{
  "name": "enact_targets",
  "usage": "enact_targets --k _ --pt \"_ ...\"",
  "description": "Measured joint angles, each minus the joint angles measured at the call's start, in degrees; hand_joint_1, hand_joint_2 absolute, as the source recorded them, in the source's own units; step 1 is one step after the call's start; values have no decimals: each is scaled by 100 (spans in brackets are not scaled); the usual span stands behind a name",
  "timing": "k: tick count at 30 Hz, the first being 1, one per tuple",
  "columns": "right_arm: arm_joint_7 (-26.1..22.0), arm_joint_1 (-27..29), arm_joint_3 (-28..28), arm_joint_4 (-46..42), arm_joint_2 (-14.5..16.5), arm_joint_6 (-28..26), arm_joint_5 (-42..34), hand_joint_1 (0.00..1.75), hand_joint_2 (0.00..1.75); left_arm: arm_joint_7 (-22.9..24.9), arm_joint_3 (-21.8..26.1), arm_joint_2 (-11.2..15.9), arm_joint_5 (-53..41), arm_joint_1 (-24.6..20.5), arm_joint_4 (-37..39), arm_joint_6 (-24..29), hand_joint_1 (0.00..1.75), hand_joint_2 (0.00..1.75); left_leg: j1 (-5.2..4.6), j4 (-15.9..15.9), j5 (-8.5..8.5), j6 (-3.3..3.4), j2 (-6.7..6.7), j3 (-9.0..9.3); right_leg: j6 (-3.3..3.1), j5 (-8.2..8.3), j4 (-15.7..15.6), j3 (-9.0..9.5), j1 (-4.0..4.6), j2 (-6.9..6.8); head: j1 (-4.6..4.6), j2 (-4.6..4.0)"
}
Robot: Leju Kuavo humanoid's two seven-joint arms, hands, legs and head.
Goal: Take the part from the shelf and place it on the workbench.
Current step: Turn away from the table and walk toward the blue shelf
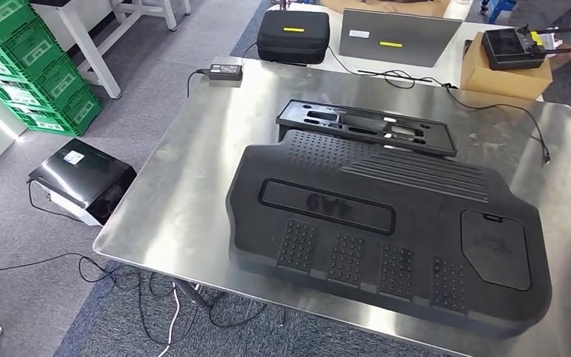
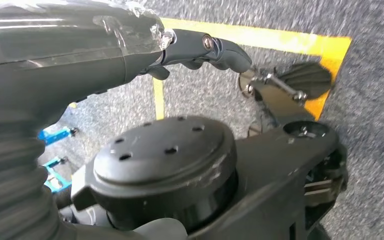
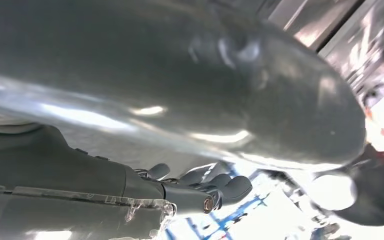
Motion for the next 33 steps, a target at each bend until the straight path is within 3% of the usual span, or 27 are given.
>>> enact_targets --k 2,4,5,6,7,8,9,11,14,16,18,20,22,23,26,27,30,32,33 --pt "82 -137 -189 -105 58 0 120 0 0 13 -3 -1 17 -5 0 -3 0 175 14 358 -236 -55 -11 -126 -73 16 -23 8 -5 1 -70 0" --pt "189 -234 -379 -160 116 0 220 0 0 27 -7 -2 28 -9 0 -4 0 175 34 1091 -611 -76 -18 -452 -114 10 -23 8 19 -4 -150 0" --pt "277 -267 -473 -171 152 0 285 0 0 37 -9 -2 40 -7 0 -4 0 175 38 1425 -734 -74 -18 -611 -125 7 -22 8 35 -7 -179 0" --pt "401 -287 -553 -174 189 0 379 0 0 49 -12 -2 51 -5 0 -7 0 175 38 1593 -751 -63 -19 -694 -130 4 -22 12 50 -8 -199 0" --pt "557 -299 -616 -172 224 0 499 0 0 61 -15 -2 64 -4 0 -9 0 175 35 1543 -653 -41 -19 -674 -134 2 -21 20 64 -8 -217 0" --pt "738 -302 -658 -167 254 0 638 0 0 72 -18 -2 76 -5 0 -11 0 175 28 1275 -466 -9 -19 -550 -136 0 -21 33 75 -6 -232 0" --pt "945 -300 -683 -157 278 1 793 0 0 84 -22 -2 83 -7 0 -8 0 175 14 873 -250 35 -20 -365 -136 -3 -21 46 82 -4 -247 0" --pt "1345 -282 -698 -119 311 2 1042 0 0 98 -32 -2 102 -11 0 13 0 175 -17 203 2 100 -15 -87 -118 -7 -11 45 99 -3 -257 0" --pt "1670 -253 -704 -51 350 3 1181 0 0 110 -41 -2 129 -15 0 34 0 175 -43 -34 50 130 -14 -39 -36 8 -21 23 82 -15 -243 0" --pt "1713 -241 -707 -17 366 4 1195 0 0 119 -43 -1 132 -10 0 39 0 175 -25 -118 104 181 -12 -17 25 -64 60 -2 69 -17 -232 0" --pt "1742 -227 -714 9 374 4 1211 0 0 121 -43 0 134 -15 0 42 0 175 -4 -183 150 223 -8 -6 67 -355 515 -201 60 -13 -170 0" --pt "1811 -211 -737 43 401 4 1270 0 0 127 -44 1 140 -16 0 46 0 175 -3 -185 158 236 -8 -19 103 -683 1222 -533 52 -12 -95 0" --pt "1889 -193 -772 80 447 4 1375 0 0 134 -46 1 147 -9 0 56 0 175 -3 -165 151 229 -9 -24 129 -708 1511 -669 40 -13 -43 0" --pt "1916 -189 -786 92 469 4 1429 0 0 137 -47 1 152 -7 0 61 0 175 0 -148 140 218 -9 -23 137 -563 1335 -585 29 -14 -19 0" --pt "1964 -206 -831 111 536 4 1582 0 0 139 -47 1 178 -13 0 68 0 175 7 -77 77 148 -13 -18 131 -80 254 -62 5 -16 40 0" --pt "1963 -214 -853 116 560 4 1615 0 0 140 -47 1 185 -18 0 68 0 131 4 -57 60 117 -14 -21 104 -37 59 28 12 -13 49 0" --pt "1917 -228 -934 123 628 4 1663 0 0 144 -48 1 199 -27 0 68 0 0 2 -39 45 37 -18 -21 -12 -54 8 38 44 -7 11 0" --pt "1868 -244 -976 123 666 4 1655 0 0 144 -49 0 210 -27 0 74 0 0 18 57 -38 -18 -21 -33 -82 -43 -8 43 45 -10 -26 0" --pt "1844 -252 -988 123 679 4 1626 0 0 131 -50 -1 221 -28 0 77 0 0 24 282 -176 -46 -23 -119 -111 -36 -18 46 44 -12 -57 0"
